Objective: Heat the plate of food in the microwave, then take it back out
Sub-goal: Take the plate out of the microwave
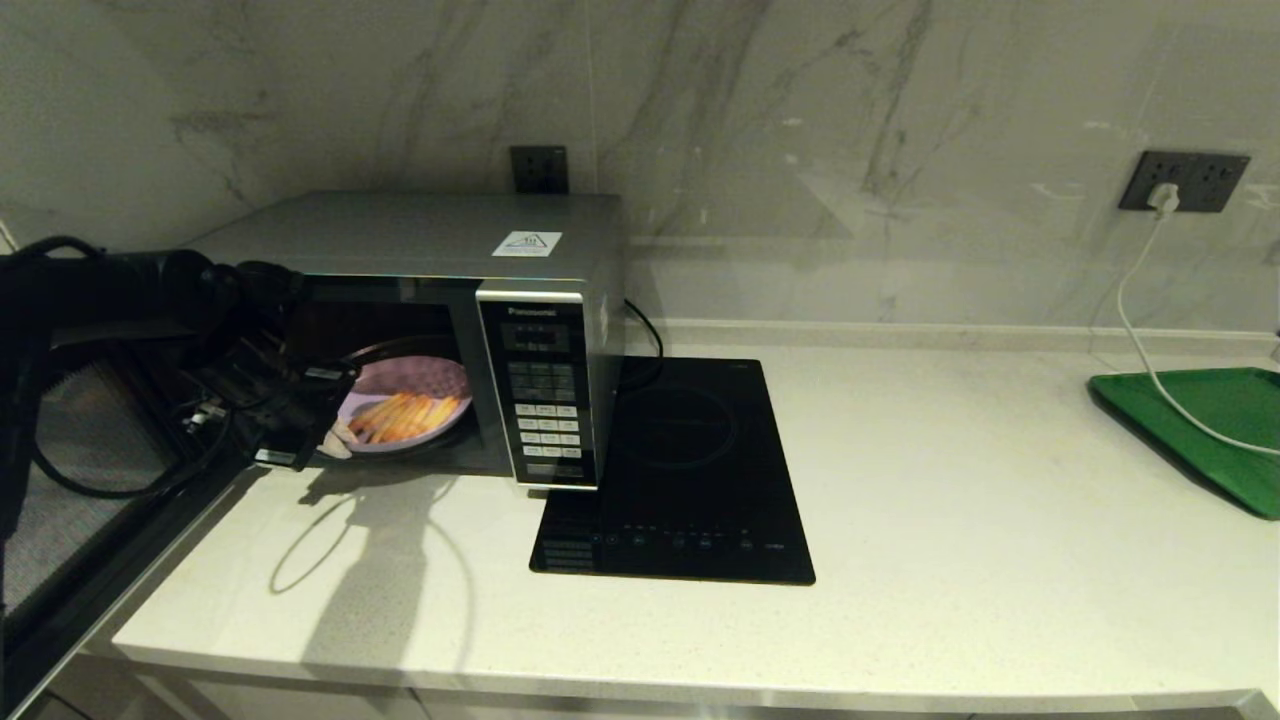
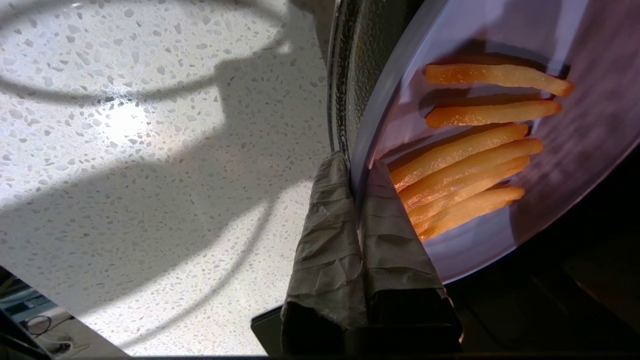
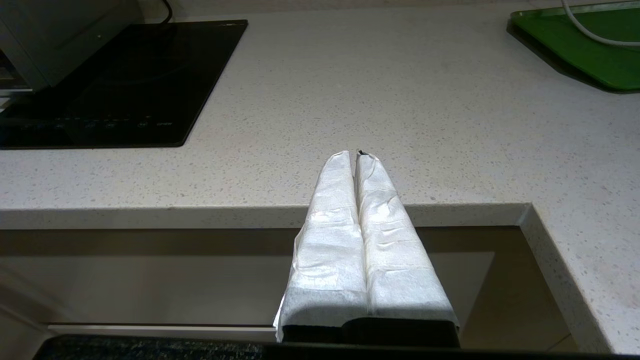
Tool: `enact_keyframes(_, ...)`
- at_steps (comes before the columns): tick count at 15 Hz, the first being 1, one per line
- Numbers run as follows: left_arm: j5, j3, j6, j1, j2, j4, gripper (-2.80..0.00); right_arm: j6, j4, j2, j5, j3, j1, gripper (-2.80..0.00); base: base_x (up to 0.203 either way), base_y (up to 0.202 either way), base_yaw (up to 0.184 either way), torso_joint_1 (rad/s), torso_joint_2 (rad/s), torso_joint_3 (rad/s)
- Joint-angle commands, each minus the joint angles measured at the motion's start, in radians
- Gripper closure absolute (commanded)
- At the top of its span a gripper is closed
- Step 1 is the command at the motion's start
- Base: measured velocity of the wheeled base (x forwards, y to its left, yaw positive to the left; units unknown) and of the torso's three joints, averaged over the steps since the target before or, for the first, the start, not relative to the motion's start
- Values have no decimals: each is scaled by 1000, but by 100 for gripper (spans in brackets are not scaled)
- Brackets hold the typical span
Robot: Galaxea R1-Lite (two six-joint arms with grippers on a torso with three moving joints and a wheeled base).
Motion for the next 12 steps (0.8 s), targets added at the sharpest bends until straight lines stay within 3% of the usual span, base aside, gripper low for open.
enact_keyframes(1,-11,0,-5,3,-23,2,0,1,0,0,0,-1,1,0,0,0,0,0,0,0)
enact_keyframes(6,-90,4,0,46,-58,18,0,1,0,0,0,1,1,0,0,0,0,0,0,0)
enact_keyframes(9,-172,5,5,80,-96,21,0,1,0,0,0,1,1,0,0,0,0,0,0,0)
enact_keyframes(12,-183,84,101,86,-139,23,0,1,0,0,0,1,1,0,0,0,0,0,0,0)
